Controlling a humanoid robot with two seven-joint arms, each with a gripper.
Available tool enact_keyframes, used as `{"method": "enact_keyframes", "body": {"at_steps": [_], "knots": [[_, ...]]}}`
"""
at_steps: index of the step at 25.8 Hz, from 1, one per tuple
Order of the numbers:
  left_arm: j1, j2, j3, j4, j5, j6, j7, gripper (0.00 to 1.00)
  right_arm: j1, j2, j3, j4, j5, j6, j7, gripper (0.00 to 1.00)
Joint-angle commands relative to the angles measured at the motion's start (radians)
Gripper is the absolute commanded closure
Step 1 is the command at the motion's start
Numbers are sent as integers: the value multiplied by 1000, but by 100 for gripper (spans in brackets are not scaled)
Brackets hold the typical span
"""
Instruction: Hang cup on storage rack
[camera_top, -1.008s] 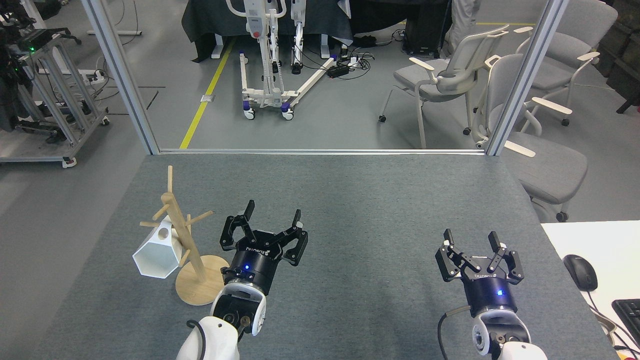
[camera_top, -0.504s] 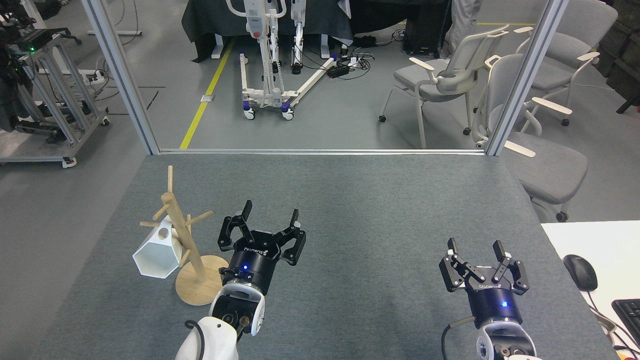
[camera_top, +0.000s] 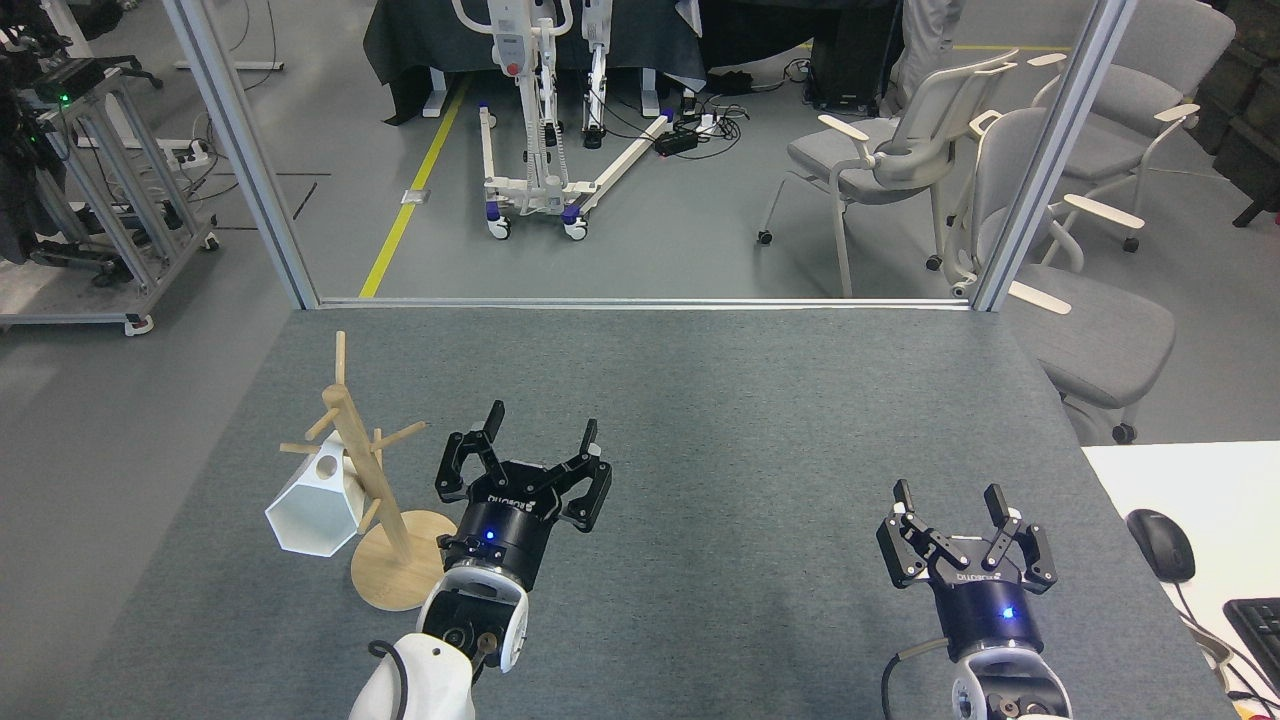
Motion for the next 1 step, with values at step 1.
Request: {"method": "enact_keyframes", "body": {"at_steps": [1], "knots": [[1, 0, 1, 3, 2, 5, -7, 1, 2, -2, 2, -1, 0, 0, 0, 1]]}}
